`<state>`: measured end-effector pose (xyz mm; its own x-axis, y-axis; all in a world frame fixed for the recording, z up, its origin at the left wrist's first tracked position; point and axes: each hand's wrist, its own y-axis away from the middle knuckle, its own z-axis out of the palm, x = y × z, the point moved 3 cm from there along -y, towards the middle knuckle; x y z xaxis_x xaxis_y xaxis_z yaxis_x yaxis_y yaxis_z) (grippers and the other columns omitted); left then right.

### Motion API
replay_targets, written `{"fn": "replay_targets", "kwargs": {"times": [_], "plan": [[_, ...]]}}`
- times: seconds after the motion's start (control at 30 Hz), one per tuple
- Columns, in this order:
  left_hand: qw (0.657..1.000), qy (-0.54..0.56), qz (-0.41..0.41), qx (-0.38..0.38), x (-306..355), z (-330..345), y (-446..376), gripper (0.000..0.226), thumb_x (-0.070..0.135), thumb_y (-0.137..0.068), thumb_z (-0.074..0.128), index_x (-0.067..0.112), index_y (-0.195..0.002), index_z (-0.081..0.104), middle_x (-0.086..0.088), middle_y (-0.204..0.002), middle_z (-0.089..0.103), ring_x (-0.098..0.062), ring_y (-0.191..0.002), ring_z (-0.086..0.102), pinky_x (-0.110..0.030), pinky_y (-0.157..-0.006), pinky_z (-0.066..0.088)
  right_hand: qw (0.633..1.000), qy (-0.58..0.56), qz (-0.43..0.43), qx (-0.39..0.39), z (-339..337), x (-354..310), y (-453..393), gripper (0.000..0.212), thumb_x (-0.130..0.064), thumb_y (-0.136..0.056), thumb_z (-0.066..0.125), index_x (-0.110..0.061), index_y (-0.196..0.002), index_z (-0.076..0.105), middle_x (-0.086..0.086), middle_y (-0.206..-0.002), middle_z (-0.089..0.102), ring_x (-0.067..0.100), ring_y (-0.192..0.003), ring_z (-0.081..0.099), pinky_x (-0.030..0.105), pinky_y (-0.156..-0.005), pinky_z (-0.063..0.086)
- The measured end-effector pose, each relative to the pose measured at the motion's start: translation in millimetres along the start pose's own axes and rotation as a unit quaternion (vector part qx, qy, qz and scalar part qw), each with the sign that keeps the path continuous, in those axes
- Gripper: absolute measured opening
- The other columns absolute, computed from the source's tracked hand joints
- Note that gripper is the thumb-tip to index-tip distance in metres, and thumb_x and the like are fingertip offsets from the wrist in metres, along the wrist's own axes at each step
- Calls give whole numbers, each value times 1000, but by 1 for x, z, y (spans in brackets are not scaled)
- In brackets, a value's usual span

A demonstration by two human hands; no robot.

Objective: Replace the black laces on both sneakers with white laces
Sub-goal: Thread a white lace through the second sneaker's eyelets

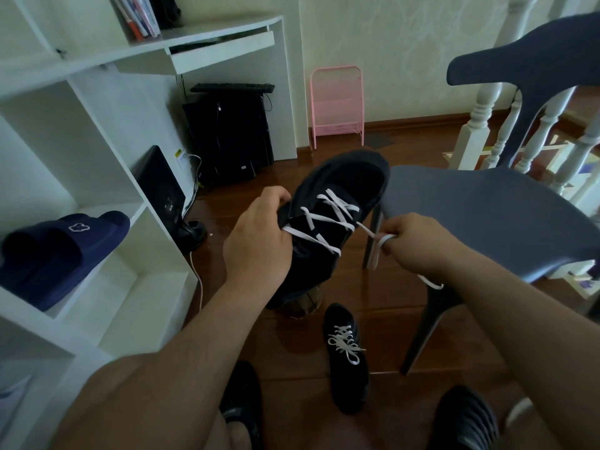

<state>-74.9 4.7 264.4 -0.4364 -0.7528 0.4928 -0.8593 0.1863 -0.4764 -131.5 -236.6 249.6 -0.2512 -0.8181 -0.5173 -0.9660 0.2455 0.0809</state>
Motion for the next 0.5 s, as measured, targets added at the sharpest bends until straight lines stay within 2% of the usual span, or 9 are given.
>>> {"fn": "replay_targets", "kwargs": {"times": [0.1, 0.17, 0.23, 0.3, 0.4, 0.47, 0.5], "plan": [[999, -19, -7, -34, 0, 7, 1, 38, 16, -102, 56, 38, -131, 47, 21, -107, 50, -7, -93, 49, -31, -62, 38, 999, -41, -12, 12, -6, -4, 2, 15, -18, -104, 51, -26, -101, 64, -3, -87, 64, 17, -72, 60, 31, -60, 46], [998, -31, -16, -55, -2, 10, 0, 45, 13, -101, 56, 40, -135, 45, 20, -111, 53, -7, -93, 48, -31, -63, 38, 996, -68, -8, 55, -15, -4, 3, 17, -15, -101, 50, -23, -99, 65, -1, -87, 65, 19, -72, 61, 31, -60, 47], [996, -44, -14, -73, -3, 12, 0, 52, 10, -99, 56, 42, -136, 43, 16, -116, 58, -9, -93, 51, -33, -64, 41, 983, -170, 7, 64, -21, -6, 5, 21, -11, -98, 53, -19, -92, 71, 0, -75, 68, 18, -65, 62, 33, -57, 49], [994, -57, -12, -95, -3, 15, 0, 52, 10, -99, 55, 44, -137, 43, 13, -119, 60, -11, -95, 55, -34, -65, 44, 955, -295, 18, 27, -20, -11, 9, 25, -1, -95, 53, -14, -92, 74, 1, -64, 65, 11, -49, 54, 28, -51, 45], [988, -60, -12, -138, -4, 20, 2, 50, 12, -101, 51, 47, -136, 43, 12, -120, 61, -12, -92, 55, -36, -66, 48, 897, -441, 3, -18, -21, -19, 14, 29, 6, -92, 53, -9, -102, 75, 10, -73, 67, 12, -49, 43, 26, -51, 37], [984, -54, -13, -170, -3, 24, 5, 50, 14, -101, 50, 51, -134, 42, 14, -116, 60, -13, -92, 57, -38, -68, 52, 850, -526, -28, -26, -24, -25, 15, 18, 2, -91, 62, -5, -102, 74, 13, -79, 68, 13, -53, 38, 26, -52, 34], [982, -50, -13, -184, -3, 26, 7, 50, 14, -101, 49, 52, -133, 42, 15, -114, 59, -14, -93, 57, -40, -70, 54, 837, -544, -46, -28, -26, -28, 17, 13, -6, -88, 71, -6, -100, 74, 12, -81, 70, 13, -54, 39, 26, -53, 35]]}}
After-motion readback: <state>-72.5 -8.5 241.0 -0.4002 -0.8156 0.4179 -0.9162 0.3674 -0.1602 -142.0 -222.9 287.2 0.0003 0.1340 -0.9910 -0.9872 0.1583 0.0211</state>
